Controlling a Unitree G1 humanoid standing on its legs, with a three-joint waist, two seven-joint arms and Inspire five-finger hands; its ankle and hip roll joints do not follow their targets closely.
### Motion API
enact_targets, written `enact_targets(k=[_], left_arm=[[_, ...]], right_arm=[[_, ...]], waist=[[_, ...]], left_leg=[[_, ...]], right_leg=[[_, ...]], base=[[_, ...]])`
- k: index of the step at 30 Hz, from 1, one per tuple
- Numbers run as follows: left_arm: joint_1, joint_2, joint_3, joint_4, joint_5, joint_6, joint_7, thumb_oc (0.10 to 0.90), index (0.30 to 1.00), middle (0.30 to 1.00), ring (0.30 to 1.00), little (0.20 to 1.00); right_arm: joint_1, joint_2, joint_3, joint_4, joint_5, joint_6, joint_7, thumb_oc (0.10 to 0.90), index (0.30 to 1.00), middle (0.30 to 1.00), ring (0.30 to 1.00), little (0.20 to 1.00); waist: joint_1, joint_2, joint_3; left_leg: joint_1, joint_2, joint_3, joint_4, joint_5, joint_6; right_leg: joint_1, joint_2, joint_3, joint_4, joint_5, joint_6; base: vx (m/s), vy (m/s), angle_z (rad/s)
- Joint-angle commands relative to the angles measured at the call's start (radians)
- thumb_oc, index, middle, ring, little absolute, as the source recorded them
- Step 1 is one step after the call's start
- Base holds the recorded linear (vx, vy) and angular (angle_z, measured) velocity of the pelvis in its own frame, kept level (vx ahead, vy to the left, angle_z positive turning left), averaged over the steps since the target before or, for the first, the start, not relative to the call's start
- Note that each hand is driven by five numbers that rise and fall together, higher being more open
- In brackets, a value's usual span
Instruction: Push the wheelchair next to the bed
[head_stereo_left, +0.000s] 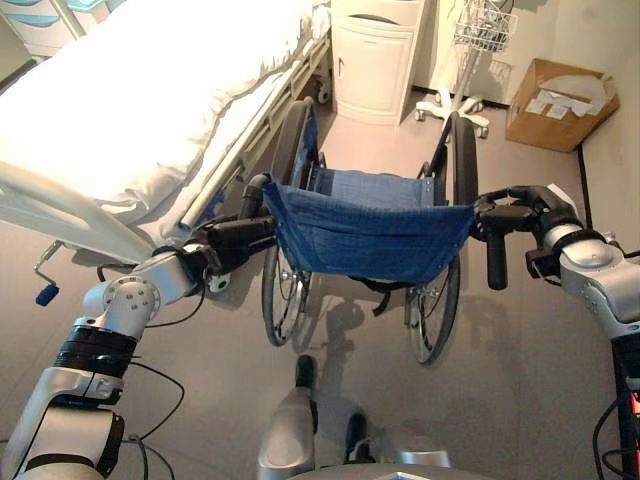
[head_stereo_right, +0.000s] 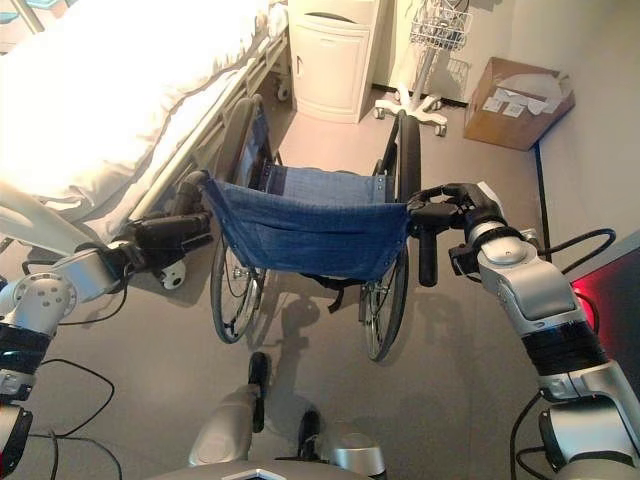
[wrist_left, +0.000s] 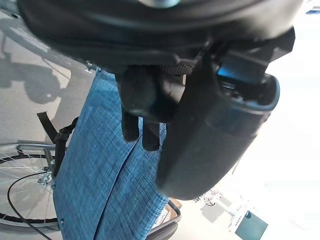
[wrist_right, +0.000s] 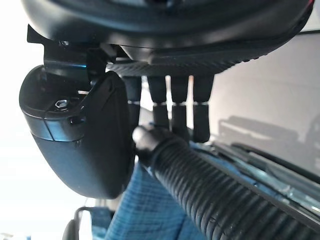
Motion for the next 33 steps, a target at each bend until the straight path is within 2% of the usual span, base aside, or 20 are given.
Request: enact_targets(k=[1, 3, 8, 13, 14, 15, 16, 18, 20, 21, 22, 23, 24, 25, 28, 30, 32, 33], left_arm=[[-0.059, 0.037, 0.177, -0.036, 0.028, -0.2, -0.013, 0.4, 0.3, 0.3, 0.3, 0.3], [-0.084, 0.04, 0.172, -0.01, 0.031, -0.189, -0.015, 0.4, 0.3, 0.3, 0.3, 0.3], [-0.161, 0.07, 0.12, 0.018, 0.012, -0.158, -0.015, 0.4, 0.3, 0.3, 0.3, 0.3], [-0.19, 0.099, 0.104, 0.022, -0.003, -0.13, -0.029, 0.4, 0.3, 0.3, 0.3, 0.3], [-0.191, 0.105, 0.105, 0.02, -0.005, -0.121, -0.03, 0.4, 0.3, 0.3, 0.3, 0.3], [-0.191, 0.106, 0.105, 0.02, -0.006, -0.119, -0.03, 0.4, 0.3, 0.3, 0.3, 0.3], [-0.192, 0.114, 0.105, 0.018, -0.014, -0.111, -0.025, 0.4, 0.3, 0.3, 0.3, 0.3], [-0.187, 0.121, 0.109, 0.016, -0.023, -0.103, -0.014, 0.4, 0.3, 0.3, 0.3, 0.3], [-0.183, 0.123, 0.106, 0.014, -0.025, -0.102, -0.01, 0.4, 0.3, 0.3, 0.3, 0.3], [-0.183, 0.126, 0.103, 0.013, -0.034, -0.098, -0.001, 0.4, 0.3, 0.3, 0.3, 0.3], [-0.179, 0.122, 0.104, 0.015, -0.039, -0.104, 0.001, 0.4, 0.3, 0.3, 0.3, 0.3], [-0.177, 0.112, 0.104, 0.021, -0.034, -0.116, -0.003, 0.4, 0.3, 0.3, 0.3, 0.3], [-0.177, 0.112, 0.104, 0.021, -0.034, -0.116, -0.003, 0.4, 0.3, 0.3, 0.3, 0.3], [-0.18, 0.077, 0.092, 0.022, -0.014, -0.142, -0.003, 0.4, 0.3, 0.3, 0.3, 0.3], [-0.193, 0.04, 0.071, 0.008, 0.009, -0.159, 0.02, 0.4, 0.3, 0.3, 0.3, 0.3], [-0.188, 0.028, 0.078, -0.015, 0.016, -0.159, 0.038, 0.4, 0.3, 0.3, 0.3, 0.3], [-0.182, 0.016, 0.091, -0.023, 0.028, -0.155, 0.035, 0.4, 0.3, 0.3, 0.3, 0.3], [-0.181, 0.008, 0.095, -0.017, 0.037, -0.154, 0.024, 0.4, 0.3, 0.3, 0.3, 0.3]], right_arm=[[-0.024, 0.024, 0.04, -0.055, 0.014, -0.172, 0.08, 0.4, 0.3, 0.3, 0.3, 0.3], [-0.017, 0.036, 0.036, -0.055, 0.002, -0.174, 0.09, 0.4, 0.3, 0.3, 0.3, 0.3], [-0.038, 0.043, 0.054, -0.055, 0.031, -0.159, 0.047, 0.4, 0.3, 0.3, 0.3, 0.3], [-0.027, 0.052, 0.048, -0.058, 0.043, -0.146, 0.029, 0.4, 0.3, 0.3, 0.3, 0.3], [-0.016, 0.059, 0.042, -0.059, 0.038, -0.144, 0.031, 0.4, 0.3, 0.3, 0.3, 0.3], [-0.014, 0.061, 0.041, -0.06, 0.037, -0.143, 0.031, 0.4, 0.3, 0.3, 0.3, 0.3], [-0.005, 0.068, 0.042, -0.066, 0.034, -0.138, 0.032, 0.4, 0.3, 0.3, 0.3, 0.3], [0.001, 0.074, 0.041, -0.07, 0.028, -0.133, 0.042, 0.4, 0.3, 0.3, 0.3, 0.3], [0.008, 0.077, 0.036, -0.075, 0.021, -0.131, 0.047, 0.4, 0.3, 0.3, 0.3, 0.3], [0.016, 0.076, 0.028, -0.079, 0.012, -0.127, 0.054, 0.4, 0.3, 0.3, 0.3, 0.3], [0.021, 0.072, 0.02, -0.082, 0.006, -0.125, 0.062, 0.4, 0.3, 0.3, 0.3, 0.3], [0.021, 0.068, 0.017, -0.079, 0.001, -0.13, 0.068, 0.4, 0.3, 0.3, 0.3, 0.3], [0.021, 0.068, 0.017, -0.079, 0.001, -0.13, 0.068, 0.4, 0.3, 0.3, 0.3, 0.3], [0.028, 0.06, 0.012, -0.067, -0.009, -0.15, 0.069, 0.4, 0.3, 0.3, 0.3, 0.3], [0.019, 0.054, 0.014, -0.051, -0.004, -0.16, 0.065, 0.4, 0.3, 0.3, 0.3, 0.3], [0.018, 0.043, -0.012, -0.059, 0.002, -0.143, 0.074, 0.4, 0.3, 0.3, 0.3, 0.3], [0.014, 0.043, -0.028, -0.066, 0.001, -0.129, 0.083, 0.4, 0.3, 0.3, 0.3, 0.3], [0.003, 0.046, -0.026, -0.064, 0.003, -0.121, 0.08, 0.4, 0.3, 0.3, 0.3, 0.3]], waist=[[0.072, 0.018, -0.191], [0.074, 0.016, -0.202], [0.078, 0.005, -0.225], [0.083, -0.01, -0.246], [0.082, -0.011, -0.247], [0.083, -0.011, -0.248], [0.081, -0.008, -0.247], [0.072, 0.001, -0.24], [0.067, 0.004, -0.236], [0.059, 0.015, -0.232], [0.049, 0.02, -0.223], [0.038, 0.021, -0.214], [0.038, 0.021, -0.214], [0.01, 0.025, -0.186], [-0.031, 0.014, -0.156], [-0.055, 0.005, -0.136], [-0.063, 0.003, -0.134], [-0.064, 0.003, -0.14]], left_leg=[[0.042, -0.045, 0.033, -0.105, 0.202, 0.039], [0.041, -0.066, 0.033, -0.03, 0.181, 0.053], [0.043, -0.121, 0.027, 0.07, 0.119, 0.096], [0.068, -0.172, 0.023, 0.106, 0.065, 0.141], [0.083, -0.185, 0.031, 0.108, 0.049, 0.159], [0.084, -0.186, 0.033, 0.108, 0.046, 0.161], [0.102, -0.194, 0.037, 0.11, 0.03, 0.176], [0.125, -0.2, 0.029, 0.114, 0.015, 0.183], [0.13, -0.205, 0.022, 0.12, 0.009, 0.183], [0.137, -0.208, 0.013, 0.137, 0.003, 0.178], [0.144, -0.211, -0.001, 0.157, -0.006, 0.171], [0.155, -0.217, -0.015, 0.176, -0.018, 0.165], [0.155, -0.217, -0.015, 0.176, -0.018, 0.165], [0.193, -0.23, -0.049, 0.198, -0.057, 0.159], [0.252, -0.249, -0.076, 0.21, -0.127, 0.169], [0.302, -0.24, -0.09, 0.234, -0.195, 0.169], [0.338, -0.217, -0.097, 0.245, -0.227, 0.165], [0.356, -0.204, -0.101, 0.251, -0.215, 0.157]], right_leg=[[0.031, 0.006, 0.211, 0.101, -0.038, 0.11], [0.032, -0.006, 0.217, 0.15, -0.042, 0.123], [-0.005, -0.037, 0.218, 0.278, 0.026, 0.159], [-0.042, -0.045, 0.24, 0.395, 0.141, 0.204], [-0.074, -0.036, 0.244, 0.48, 0.214, 0.235], [-0.081, -0.035, 0.245, 0.493, 0.221, 0.239], [-0.122, -0.025, 0.244, 0.58, 0.267, 0.26], [-0.176, -0.031, 0.238, 0.605, 0.256, 0.255], [-0.192, -0.032, 0.237, 0.584, 0.233, 0.245], [-0.213, -0.045, 0.224, 0.497, 0.158, 0.207], [-0.222, -0.066, 0.208, 0.401, 0.112, 0.18], [-0.226, -0.084, 0.207, 0.302, 0.102, 0.168], [-0.226, -0.084, 0.207, 0.302, 0.102, 0.168], [-0.25, -0.107, 0.22, 0.17, 0.139, 0.176], [-0.367, -0.136, 0.26, 0.079, 0.251, 0.223], [-0.424, -0.153, 0.291, 0.009, 0.322, 0.248], [-0.442, -0.155, 0.302, 0.022, 0.325, 0.251], [-0.437, -0.15, 0.294, 0.033, 0.312, 0.249]], base=[[0.37, 0.138, -0.35], [0.42, 0.16, -0.37], [0.36, 0.144, -0.25], [0.32, 0.123, 0.13], [0.23, 0.085, 0.21], [0.34, 0.122, 0.18], [0.24, 0.084, 0.09], [0.28, 0.087, 0.13], [0.21, 0.05, 0.16], [0.31, 0.041, 0.24], [0.35, 0.025, 0.14], [0.21, -0.004, -0.01], [0.27, -0.034, -0.13], [0.27, -0.042, 0.03], [0.34, -0.085, 0.75], [0.43, -0.158, 0.36], [0.41, -0.168, 0.3], [0.38, -0.149, 0.43]])
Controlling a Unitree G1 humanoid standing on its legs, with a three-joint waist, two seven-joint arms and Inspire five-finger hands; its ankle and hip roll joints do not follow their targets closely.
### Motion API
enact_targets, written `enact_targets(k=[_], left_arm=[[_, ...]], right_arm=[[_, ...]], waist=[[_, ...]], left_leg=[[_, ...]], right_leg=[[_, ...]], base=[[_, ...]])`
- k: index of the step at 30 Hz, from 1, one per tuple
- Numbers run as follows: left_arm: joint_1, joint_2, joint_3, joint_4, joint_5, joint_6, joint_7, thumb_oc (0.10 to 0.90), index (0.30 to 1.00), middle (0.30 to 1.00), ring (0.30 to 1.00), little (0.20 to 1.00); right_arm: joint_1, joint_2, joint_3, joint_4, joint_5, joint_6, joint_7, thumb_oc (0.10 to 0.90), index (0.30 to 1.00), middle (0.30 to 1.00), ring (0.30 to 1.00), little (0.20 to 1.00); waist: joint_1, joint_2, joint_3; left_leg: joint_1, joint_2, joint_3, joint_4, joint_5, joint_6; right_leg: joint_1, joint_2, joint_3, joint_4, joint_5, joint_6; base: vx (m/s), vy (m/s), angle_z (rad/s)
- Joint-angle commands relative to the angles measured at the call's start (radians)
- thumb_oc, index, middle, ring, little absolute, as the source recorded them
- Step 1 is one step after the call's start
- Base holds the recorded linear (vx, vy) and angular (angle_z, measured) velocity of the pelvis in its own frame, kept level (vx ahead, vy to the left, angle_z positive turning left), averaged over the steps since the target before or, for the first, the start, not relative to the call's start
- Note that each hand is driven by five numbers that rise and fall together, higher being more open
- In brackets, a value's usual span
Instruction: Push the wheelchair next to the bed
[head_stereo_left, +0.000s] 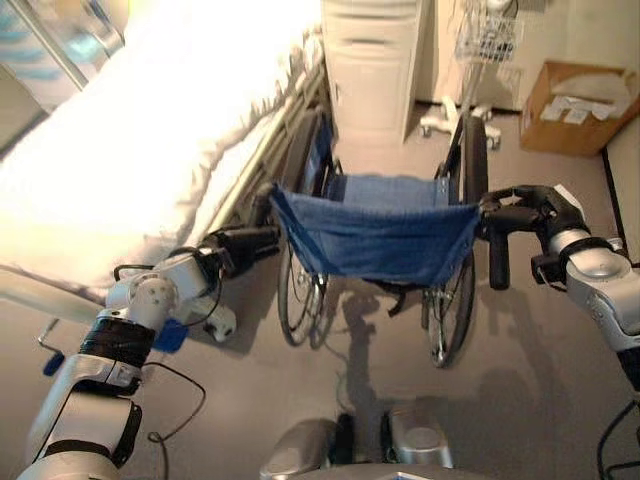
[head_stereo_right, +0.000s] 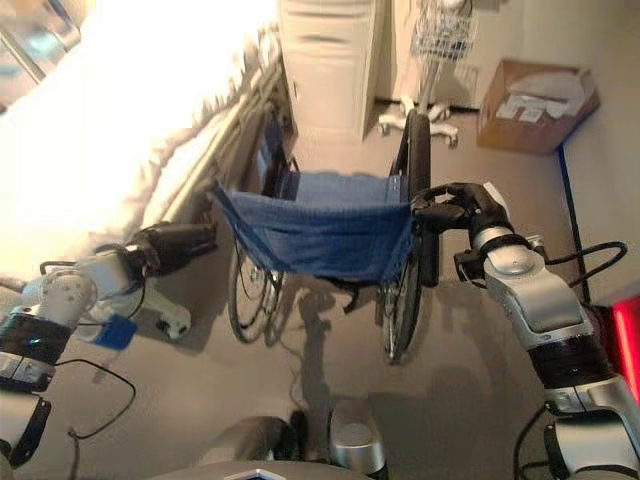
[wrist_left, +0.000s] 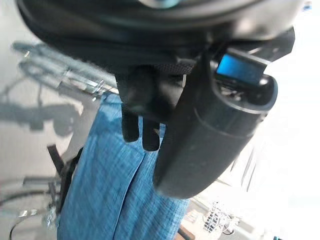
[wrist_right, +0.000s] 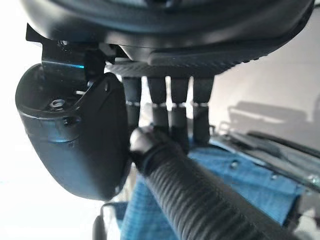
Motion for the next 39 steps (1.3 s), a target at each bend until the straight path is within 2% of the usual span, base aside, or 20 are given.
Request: enact_targets(k=[1, 3, 5, 6, 7, 8, 11, 12, 14, 15, 16, 17, 19, 20, 24, 27, 32, 34, 37, 39], left_arm=[[-0.136, 0.015, 0.138, -0.068, 0.003, -0.162, -0.043, 0.4, 0.3, 0.3, 0.3, 0.3], [-0.125, 0.013, 0.143, -0.066, -0.002, -0.166, -0.042, 0.4, 0.3, 0.3, 0.3, 0.3], [-0.12, 0.013, 0.147, -0.071, -0.008, -0.161, -0.045, 0.4, 0.3, 0.3, 0.3, 0.3], [-0.114, 0.012, 0.148, -0.077, -0.009, -0.157, -0.05, 0.4, 0.3, 0.3, 0.3, 0.3], [-0.11, 0.012, 0.149, -0.083, -0.01, -0.154, -0.052, 0.4, 0.3, 0.3, 0.3, 0.3], [-0.096, 0.012, 0.159, -0.104, -0.013, -0.139, -0.045, 0.4, 0.3, 0.3, 0.3, 0.3], [-0.072, 0.019, 0.177, -0.116, -0.026, -0.125, -0.042, 0.4, 0.3, 0.3, 0.3, 0.3], [-0.058, 0.023, 0.192, -0.108, -0.023, -0.116, -0.062, 0.4, 0.3, 0.3, 0.3, 0.3], [-0.046, 0.031, 0.202, -0.105, -0.023, -0.114, -0.078, 0.4, 0.3, 0.3, 0.3, 0.3], [-0.03, 0.055, 0.209, -0.104, -0.038, -0.116, -0.092, 0.4, 0.3, 0.3, 0.3, 0.3], [-0.027, 0.057, 0.21, -0.104, -0.039, -0.117, -0.094, 0.4, 0.3, 0.3, 0.3, 0.3], [-0.015, 0.057, 0.204, -0.098, -0.034, -0.133, -0.104, 0.4, 0.3, 0.3, 0.3, 0.3], [0.009, 0.045, 0.201, -0.099, -0.023, -0.16, -0.118, 0.4, 0.3, 0.3, 0.3, 0.3], [0.013, 0.044, 0.2, -0.1, -0.022, -0.164, -0.12, 0.4, 0.3, 0.3, 0.3, 0.3], [0.023, 0.02, 0.214, -0.099, 0.004, -0.173, -0.109, 0.4, 0.3, 0.3, 0.3, 0.3], [-0.013, 0.01, 0.195, -0.065, 0.02, -0.157, -0.094, 0.4, 0.3, 0.3, 0.3, 0.3], [-0.099, 0.032, 0.148, -0.013, -0.003, -0.135, -0.086, 0.4, 0.3, 0.3, 0.3, 0.3], [-0.112, 0.039, 0.142, -0.012, 0.0, -0.123, -0.08, 0.4, 0.3, 0.3, 0.3, 0.3], [-0.121, 0.045, 0.133, -0.016, 0.021, -0.132, -0.094, 0.4, 0.3, 0.3, 0.3, 0.3], [-0.111, 0.043, 0.147, -0.028, 0.018, -0.156, -0.099, 0.4, 0.3, 0.3, 0.3, 0.3]], right_arm=[[-0.09, 0.055, 0.063, 0.021, -0.004, -0.057, 0.05, 0.4, 0.3, 0.3, 0.3, 0.3], [-0.103, 0.049, 0.068, 0.017, -0.007, -0.037, 0.049, 0.4, 0.3, 0.3, 0.3, 0.3], [-0.112, 0.038, 0.078, 0.007, 0.001, -0.025, 0.037, 0.4, 0.3, 0.3, 0.3, 0.3], [-0.114, 0.035, 0.079, 0.003, 0.004, -0.024, 0.031, 0.4, 0.3, 0.3, 0.3, 0.3], [-0.114, 0.034, 0.079, -0.001, 0.005, -0.024, 0.03, 0.4, 0.3, 0.3, 0.3, 0.3], [-0.112, 0.03, 0.075, -0.009, 0.01, -0.016, 0.029, 0.4, 0.3, 0.3, 0.3, 0.3], [-0.113, 0.019, 0.071, -0.032, 0.017, 0.013, 0.034, 0.4, 0.3, 0.3, 0.3, 0.3], [-0.114, 0.01, 0.076, -0.047, 0.026, 0.03, 0.031, 0.4, 0.3, 0.3, 0.3, 0.3], [-0.11, 0.01, 0.075, -0.051, 0.024, 0.032, 0.032, 0.4, 0.3, 0.3, 0.3, 0.3], [-0.111, 0.018, 0.087, -0.042, 0.023, 0.023, 0.023, 0.4, 0.3, 0.3, 0.3, 0.3], [-0.111, 0.019, 0.089, -0.039, 0.022, 0.019, 0.023, 0.4, 0.3, 0.3, 0.3, 0.3], [-0.107, 0.027, 0.096, -0.017, 0.01, -0.003, 0.027, 0.4, 0.3, 0.3, 0.3, 0.3], [-0.087, 0.03, 0.097, 0.0, 0.0, -0.032, 0.032, 0.4, 0.3, 0.3, 0.3, 0.3], [-0.082, 0.031, 0.095, 0.0, -0.001, -0.036, 0.033, 0.4, 0.3, 0.3, 0.3, 0.3], [-0.045, 0.04, 0.078, 0.003, -0.006, -0.072, 0.058, 0.4, 0.3, 0.3, 0.3, 0.3], [-0.017, 0.064, 0.064, -0.001, -0.026, -0.074, 0.08, 0.4, 0.3, 0.3, 0.3, 0.3], [-0.042, 0.101, 0.113, -0.002, -0.005, -0.072, 0.032, 0.4, 0.3, 0.3, 0.3, 0.3], [-0.051, 0.111, 0.122, 0.003, -0.008, -0.067, 0.028, 0.4, 0.3, 0.3, 0.3, 0.3], [-0.061, 0.112, 0.126, 0.006, -0.009, -0.068, 0.018, 0.4, 0.3, 0.3, 0.3, 0.3], [-0.068, 0.116, 0.127, 0.009, -0.02, -0.078, 0.017, 0.4, 0.3, 0.3, 0.3, 0.3]], waist=[[0.057, -0.027, -0.134], [0.053, -0.017, -0.156], [0.053, -0.019, -0.172], [0.056, -0.022, -0.176], [0.06, -0.024, -0.176], [0.07, -0.029, -0.176], [0.091, -0.035, -0.169], [0.108, -0.039, -0.164], [0.117, -0.039, -0.161], [0.13, -0.029, -0.163], [0.132, -0.028, -0.161], [0.141, -0.015, -0.16], [0.153, -0.006, -0.156], [0.155, -0.008, -0.155], [0.161, 0.0, -0.167], [0.162, 0.006, -0.18], [0.171, 0.003, -0.198], [0.176, -0.003, -0.202], [0.182, 0.0, -0.199], [0.182, 0.004, -0.181]], left_leg=[[0.132, 0.025, 0.083, 0.013, -0.002, -0.062], [0.154, 0.072, 0.077, 0.051, 0.102, -0.106], [0.12, 0.117, 0.1, 0.186, 0.228, -0.141], [0.084, 0.123, 0.108, 0.258, 0.261, -0.152], [0.061, 0.124, 0.112, 0.302, 0.278, -0.158], [0.007, 0.106, 0.115, 0.419, 0.3, -0.165], [-0.089, 0.074, 0.117, 0.509, 0.297, -0.16], [-0.153, 0.066, 0.116, 0.474, 0.265, -0.14], [-0.16, 0.076, 0.115, 0.391, 0.259, -0.132], [-0.157, 0.112, 0.115, 0.172, 0.293, -0.135], [-0.153, 0.117, 0.117, 0.125, 0.303, -0.138], [-0.175, 0.153, 0.127, -0.086, 0.349, -0.156], [-0.196, 0.179, 0.13, -0.277, 0.401, -0.174], [-0.194, 0.179, 0.131, -0.291, 0.409, -0.175], [-0.197, 0.179, 0.142, -0.318, 0.377, -0.168], [-0.179, 0.159, 0.163, -0.262, 0.353, -0.148], [-0.132, 0.117, 0.186, -0.247, 0.31, -0.103], [-0.11, 0.105, 0.191, -0.253, 0.296, -0.098], [-0.083, 0.097, 0.184, -0.258, 0.286, -0.105], [-0.064, 0.09, 0.178, -0.261, 0.272, -0.106]], right_leg=[[-0.003, 0.007, -0.057, -0.473, 0.41, 0.056], [0.016, 0.025, -0.076, -0.441, 0.39, 0.031], [0.058, 0.031, -0.093, -0.438, 0.368, -0.007], [0.08, 0.032, -0.102, -0.439, 0.356, -0.021], [0.093, 0.034, -0.106, -0.437, 0.347, -0.03], [0.116, 0.036, -0.119, -0.425, 0.325, -0.047], [0.165, 0.041, -0.128, -0.414, 0.295, -0.065], [0.205, 0.048, -0.125, -0.416, 0.279, -0.068], [0.23, 0.057, -0.121, -0.418, 0.263, -0.068], [0.267, 0.08, -0.125, -0.426, 0.23, -0.071], [0.276, 0.082, -0.125, -0.428, 0.224, -0.072], [0.313, 0.106, -0.129, -0.443, 0.199, -0.077], [0.36, 0.12, -0.12, -0.456, 0.175, -0.082], [0.366, 0.119, -0.117, -0.458, 0.171, -0.082], [0.42, 0.104, -0.091, -0.441, 0.116, -0.058], [0.421, 0.086, -0.106, -0.377, 0.091, -0.04], [0.342, 0.043, -0.154, -0.212, 0.161, 0.004], [0.334, 0.019, -0.177, -0.235, 0.163, 0.006], [0.333, -0.002, -0.222, -0.372, 0.16, -0.012], [0.296, -0.023, -0.231, -0.455, 0.218, -0.006]], base=[[0.37, -0.137, 0.71], [0.36, -0.138, 0.82], [0.33, -0.167, 0.65], [0.28, -0.152, 0.36], [0.28, -0.14, 0.39], [0.26, -0.106, 0.35], [0.28, -0.044, 0.34], [0.34, 0.014, 0.17], [0.35, 0.066, 0.03], [0.3, 0.103, -0.11], [0.46, 0.199, -0.16], [0.32, 0.147, -0.08], [0.4, 0.177, -0.13], [0.39, 0.179, -0.12], [0.38, 0.231, -0.26], [0.28, 0.194, -0.24], [0.21, 0.151, -0.21], [0.12, 0.056, -0.14], [0.07, 0.017, -0.29], [-0.02, -0.014, -0.49]])
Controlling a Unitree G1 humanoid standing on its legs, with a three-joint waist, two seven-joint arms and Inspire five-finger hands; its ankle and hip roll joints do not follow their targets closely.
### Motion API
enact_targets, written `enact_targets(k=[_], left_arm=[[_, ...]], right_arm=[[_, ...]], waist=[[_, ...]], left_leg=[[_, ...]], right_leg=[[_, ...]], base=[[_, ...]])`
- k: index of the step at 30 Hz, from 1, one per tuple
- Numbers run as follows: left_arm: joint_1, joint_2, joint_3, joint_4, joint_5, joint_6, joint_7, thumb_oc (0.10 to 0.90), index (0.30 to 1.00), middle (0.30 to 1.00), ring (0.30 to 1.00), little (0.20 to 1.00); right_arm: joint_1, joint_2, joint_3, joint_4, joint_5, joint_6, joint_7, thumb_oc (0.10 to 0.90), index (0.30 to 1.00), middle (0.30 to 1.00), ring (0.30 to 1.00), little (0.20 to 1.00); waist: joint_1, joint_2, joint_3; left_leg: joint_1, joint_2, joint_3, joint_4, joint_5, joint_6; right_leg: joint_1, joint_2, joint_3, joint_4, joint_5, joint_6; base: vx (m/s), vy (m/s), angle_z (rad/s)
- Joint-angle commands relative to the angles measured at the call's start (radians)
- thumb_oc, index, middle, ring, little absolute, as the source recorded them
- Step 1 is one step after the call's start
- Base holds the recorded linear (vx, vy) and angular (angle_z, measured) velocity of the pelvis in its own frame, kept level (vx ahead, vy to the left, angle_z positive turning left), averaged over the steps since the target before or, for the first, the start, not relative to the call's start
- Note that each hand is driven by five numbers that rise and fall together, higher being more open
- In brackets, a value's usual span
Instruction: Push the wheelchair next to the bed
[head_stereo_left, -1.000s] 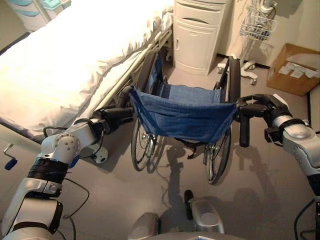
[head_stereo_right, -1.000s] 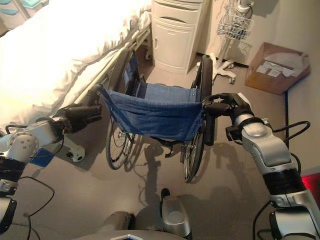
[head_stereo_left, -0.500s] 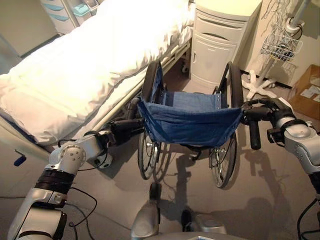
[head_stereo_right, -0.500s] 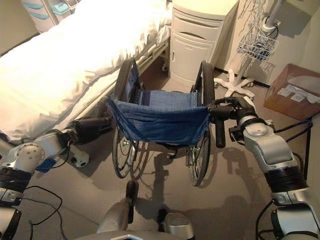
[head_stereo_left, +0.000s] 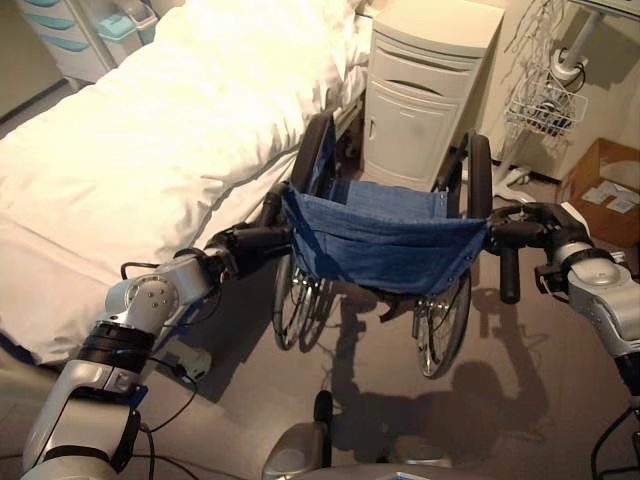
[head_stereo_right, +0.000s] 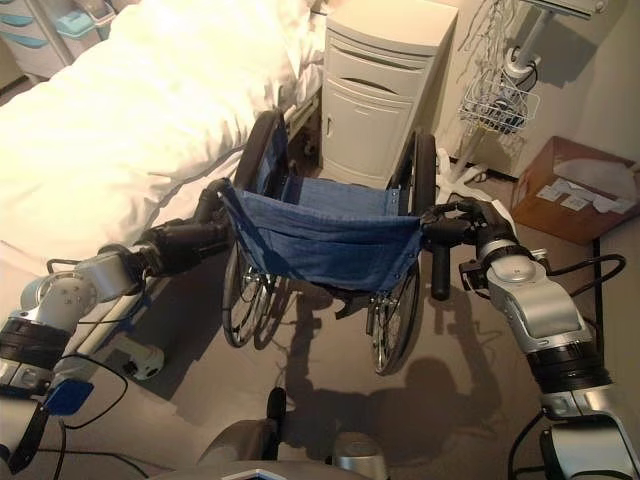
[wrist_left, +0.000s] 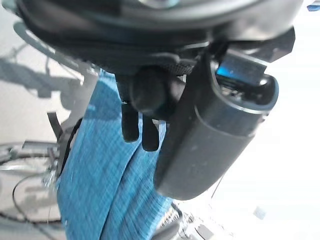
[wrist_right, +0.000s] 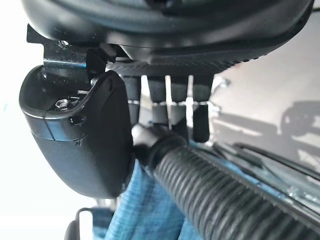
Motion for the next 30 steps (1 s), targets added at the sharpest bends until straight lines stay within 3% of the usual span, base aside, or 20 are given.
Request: enact_targets(k=[1, 4, 10, 25, 26, 27, 28, 29, 30], left_arm=[[-0.077, 0.084, 0.16, -0.035, -0.032, -0.183, -0.029, 0.4, 0.3, 0.3, 0.3, 0.3], [-0.072, 0.079, 0.174, -0.041, -0.029, -0.184, -0.025, 0.4, 0.3, 0.3, 0.3, 0.3], [-0.055, 0.069, 0.169, -0.025, -0.025, -0.194, -0.025, 0.4, 0.3, 0.3, 0.3, 0.3], [-0.006, 0.054, 0.187, -0.097, -0.037, -0.183, 0.033, 0.4, 0.3, 0.3, 0.3, 0.3], [-0.001, 0.055, 0.189, -0.099, -0.039, -0.185, 0.035, 0.4, 0.3, 0.3, 0.3, 0.3], [0.004, 0.054, 0.194, -0.103, -0.042, -0.188, 0.039, 0.464, 0.396, 0.396, 0.396, 0.396], [0.006, 0.055, 0.197, -0.106, -0.043, -0.188, 0.045, 0.569, 0.554, 0.554, 0.554, 0.554], [0.008, 0.055, 0.2, -0.109, -0.046, -0.188, 0.051, 0.8, 0.9, 0.9, 0.9, 0.9], [0.011, 0.057, 0.203, -0.113, -0.052, -0.189, 0.058, 0.8, 0.9, 0.9, 0.9, 0.9]], right_arm=[[-0.063, 0.066, 0.115, -0.073, 0.021, -0.125, 0.052, 0.4, 0.3, 0.3, 0.3, 0.3], [-0.081, 0.064, 0.115, -0.066, 0.016, -0.129, 0.072, 0.4, 0.3, 0.3, 0.3, 0.3], [-0.089, 0.041, 0.114, -0.056, 0.027, -0.119, 0.086, 0.4, 0.3, 0.3, 0.3, 0.3], [-0.038, 0.037, 0.098, -0.055, 0.035, -0.119, 0.076, 0.4, 0.3, 0.3, 0.3, 0.3], [-0.037, 0.037, 0.099, -0.054, 0.035, -0.119, 0.073, 0.477, 0.415, 0.415, 0.415, 0.415], [-0.036, 0.038, 0.097, -0.052, 0.03, -0.12, 0.072, 0.588, 0.582, 0.582, 0.582, 0.582], [-0.034, 0.039, 0.095, -0.051, 0.029, -0.121, 0.07, 0.651, 0.676, 0.676, 0.676, 0.676], [-0.033, 0.039, 0.094, -0.051, 0.028, -0.121, 0.068, 0.74, 0.811, 0.811, 0.811, 0.811], [-0.03, 0.039, 0.091, -0.052, 0.027, -0.121, 0.064, 0.8, 0.9, 0.9, 0.9, 0.9]], waist=[[0.074, 0.016, -0.098], [0.073, 0.016, -0.082], [0.071, -0.006, -0.101], [0.074, -0.004, -0.136], [0.074, -0.003, -0.139], [0.073, -0.003, -0.142], [0.073, -0.002, -0.144], [0.073, -0.002, -0.145], [0.072, -0.002, -0.147]], left_leg=[[-0.003, -0.016, 0.097, 0.05, -0.062, -0.054], [-0.001, -0.009, 0.098, 0.056, -0.072, -0.052], [0.003, 0.001, 0.098, 0.058, -0.079, -0.062], [0.057, 0.007, 0.092, 0.03, -0.101, -0.064], [0.062, 0.008, 0.093, 0.026, -0.102, -0.064], [0.07, 0.009, 0.094, 0.018, -0.103, -0.064], [0.074, 0.01, 0.095, 0.015, -0.103, -0.064], [0.078, 0.011, 0.096, 0.012, -0.104, -0.064], [0.082, 0.011, 0.096, 0.008, -0.104, -0.064]], right_leg=[[-0.046, -0.048, -0.02, -0.348, 0.278, 0.033], [-0.063, -0.044, 0.0, -0.352, 0.288, 0.036], [-0.039, -0.039, 0.006, -0.43, 0.319, 0.037], [0.007, -0.038, -0.012, -0.459, 0.301, 0.032], [0.01, -0.038, -0.013, -0.461, 0.3, 0.033], [0.013, -0.038, -0.015, -0.463, 0.3, 0.033], [0.014, -0.039, -0.015, -0.464, 0.3, 0.034], [0.015, -0.039, -0.015, -0.466, 0.3, 0.034], [0.017, -0.039, -0.015, -0.467, 0.3, 0.034]], base=[[-0.05, -0.034, -0.67], [-0.04, -0.071, -0.29], [0.04, -0.066, 0.18], [0.03, -0.002, 0.07], [0.04, 0.017, -0.01], [0.0, 0.0, 0.0], [0.0, 0.0, 0.0], [0.0, 0.0, 0.0], [0.0, 0.0, 0.0]])
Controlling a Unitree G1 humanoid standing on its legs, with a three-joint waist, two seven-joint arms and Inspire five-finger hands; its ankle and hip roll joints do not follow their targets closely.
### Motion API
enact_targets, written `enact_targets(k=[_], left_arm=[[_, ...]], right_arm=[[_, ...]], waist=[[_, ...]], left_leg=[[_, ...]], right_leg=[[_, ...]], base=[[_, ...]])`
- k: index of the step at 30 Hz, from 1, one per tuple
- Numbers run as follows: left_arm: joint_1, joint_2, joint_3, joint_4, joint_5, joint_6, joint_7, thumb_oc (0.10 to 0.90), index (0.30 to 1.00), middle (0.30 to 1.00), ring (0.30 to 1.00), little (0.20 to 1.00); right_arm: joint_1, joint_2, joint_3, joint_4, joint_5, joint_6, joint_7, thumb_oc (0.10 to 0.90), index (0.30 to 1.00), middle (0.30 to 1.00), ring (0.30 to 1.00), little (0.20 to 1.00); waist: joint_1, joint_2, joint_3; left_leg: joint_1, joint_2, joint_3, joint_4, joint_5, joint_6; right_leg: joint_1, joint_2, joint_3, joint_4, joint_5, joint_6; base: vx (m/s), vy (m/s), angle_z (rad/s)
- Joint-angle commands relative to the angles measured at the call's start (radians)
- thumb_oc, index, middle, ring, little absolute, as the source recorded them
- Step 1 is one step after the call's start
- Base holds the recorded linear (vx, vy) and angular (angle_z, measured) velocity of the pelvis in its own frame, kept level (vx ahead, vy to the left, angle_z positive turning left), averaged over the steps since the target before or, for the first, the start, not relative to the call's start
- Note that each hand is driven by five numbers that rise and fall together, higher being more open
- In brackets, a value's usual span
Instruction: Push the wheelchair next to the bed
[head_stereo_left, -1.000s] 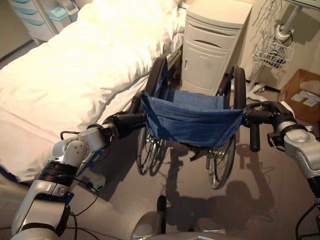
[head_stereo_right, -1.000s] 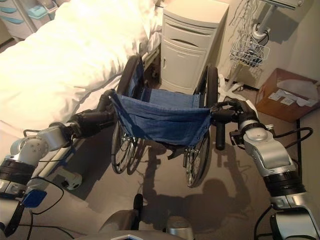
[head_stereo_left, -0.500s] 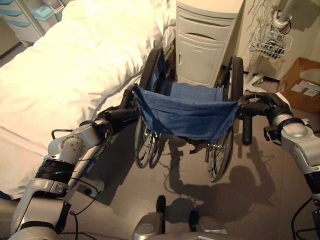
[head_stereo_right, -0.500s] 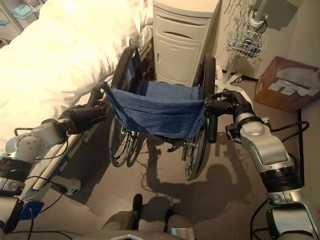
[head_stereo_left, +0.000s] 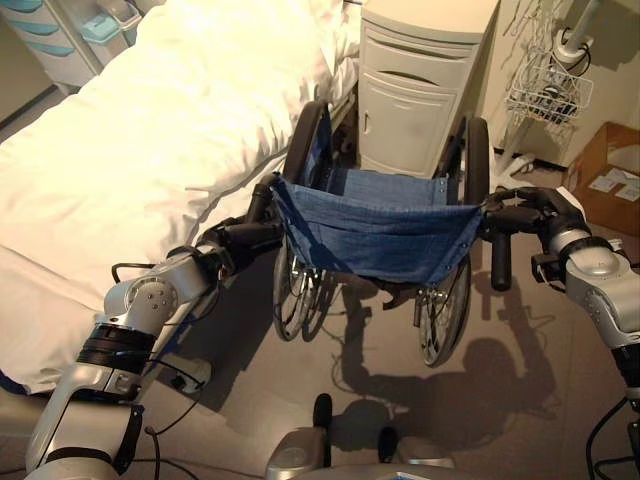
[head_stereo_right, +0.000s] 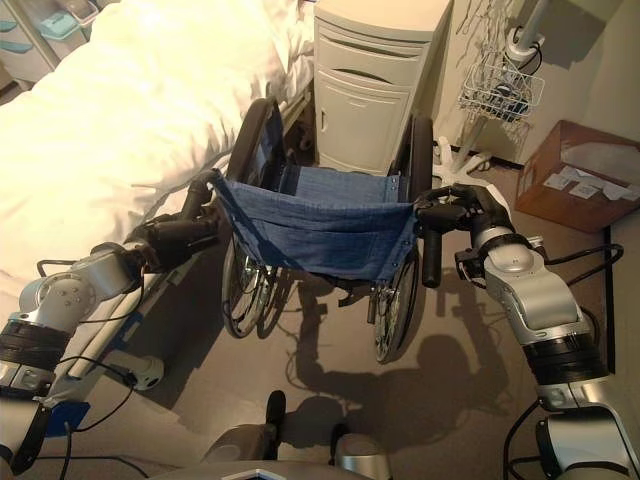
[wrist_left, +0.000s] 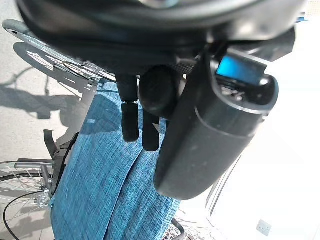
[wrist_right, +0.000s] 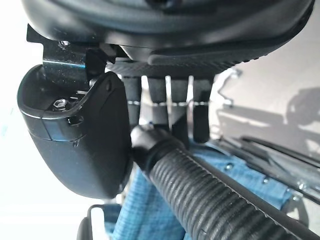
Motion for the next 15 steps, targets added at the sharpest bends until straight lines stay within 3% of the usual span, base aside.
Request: enact_targets(k=[1, 9, 15], left_arm=[[-0.038, 0.075, 0.179, -0.072, -0.049, -0.154, 0.01, 0.8, 0.9, 0.9, 0.9, 0.9], [-0.006, 0.094, 0.233, -0.11, -0.001, -0.16, 0.052, 0.8, 0.9, 0.9, 0.9, 0.9], [0.062, 0.152, 0.361, -0.14, 0.088, -0.141, 0.055, 0.8, 0.9, 0.9, 0.9, 0.9]], right_arm=[[-0.008, 0.047, 0.085, -0.045, 0.024, -0.102, 0.048, 0.8, 0.9, 0.9, 0.9, 0.9], [0.015, 0.026, 0.029, -0.072, 0.049, -0.113, 0.021, 0.8, 0.9, 0.9, 0.9, 0.9], [0.096, -0.005, -0.1, -0.107, 0.064, -0.139, -0.022, 0.8, 0.9, 0.9, 0.9, 0.9]], waist=[[0.075, -0.022, -0.167], [0.07, -0.022, -0.184], [0.063, -0.017, -0.196]], left_leg=[[0.05, -0.027, 0.048, 0.035, -0.082, -0.017], [0.078, -0.017, 0.055, 0.003, -0.083, -0.021], [0.092, -0.007, 0.061, -0.016, -0.083, -0.025]], right_leg=[[-0.084, -0.064, 0.044, -0.015, 0.134, 0.045], [-0.077, -0.061, 0.042, -0.027, 0.133, 0.048], [-0.075, -0.056, 0.048, -0.035, 0.131, 0.048]], base=[[0.0, 0.0, 0.0], [0.0, 0.0, 0.01], [0.0, -0.011, 0.0]])
